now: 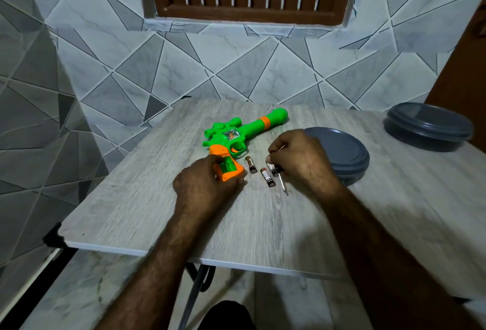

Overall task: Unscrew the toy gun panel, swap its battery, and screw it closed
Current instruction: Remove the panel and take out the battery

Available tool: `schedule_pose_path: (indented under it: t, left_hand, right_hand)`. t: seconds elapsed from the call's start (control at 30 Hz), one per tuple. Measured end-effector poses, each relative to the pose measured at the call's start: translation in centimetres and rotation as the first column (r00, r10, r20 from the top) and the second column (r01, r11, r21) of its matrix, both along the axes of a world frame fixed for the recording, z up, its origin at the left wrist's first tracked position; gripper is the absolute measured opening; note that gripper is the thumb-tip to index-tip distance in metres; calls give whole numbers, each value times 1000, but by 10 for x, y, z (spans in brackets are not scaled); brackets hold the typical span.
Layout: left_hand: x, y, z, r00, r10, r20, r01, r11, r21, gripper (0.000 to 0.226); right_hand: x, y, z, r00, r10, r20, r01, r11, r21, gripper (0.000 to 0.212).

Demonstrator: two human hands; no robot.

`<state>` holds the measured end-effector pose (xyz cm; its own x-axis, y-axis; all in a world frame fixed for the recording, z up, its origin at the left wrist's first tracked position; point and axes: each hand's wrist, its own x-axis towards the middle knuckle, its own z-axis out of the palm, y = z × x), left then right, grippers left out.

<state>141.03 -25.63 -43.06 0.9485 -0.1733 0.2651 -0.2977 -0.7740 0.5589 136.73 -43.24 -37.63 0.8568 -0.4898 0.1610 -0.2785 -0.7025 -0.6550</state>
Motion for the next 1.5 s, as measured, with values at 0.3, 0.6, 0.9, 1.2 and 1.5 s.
schedule_pose_path:
  t: [0.3,0.6,0.9,1.2,1.5]
  left_hand:
    - [-4,-5,-3,993,30,114,-32,999,17,63]
    - [-14,-38,0,975,-120,186,140,985,-96,38]
    - [-33,-43,10,986,-68,149,79,995,-65,23]
    - [-26,-40,11,985,-105,135,114,991,-65,26]
    - [8,-45,26,980,-138,141,118,983,144,25]
  right_hand:
    - [-57,-30,3,957,-45,287,41,999,22,20]
    - [-97,-45,-42,973,-30,228,83,971,-225,20]
    - [-100,-35,-46,996,-86,-12,80,963,-257,25]
    - [-89,-33,-39,970,-149,-190,82,944,-320,24]
    - [-54,-4,-19,996,17,-88,-48,931,-362,13]
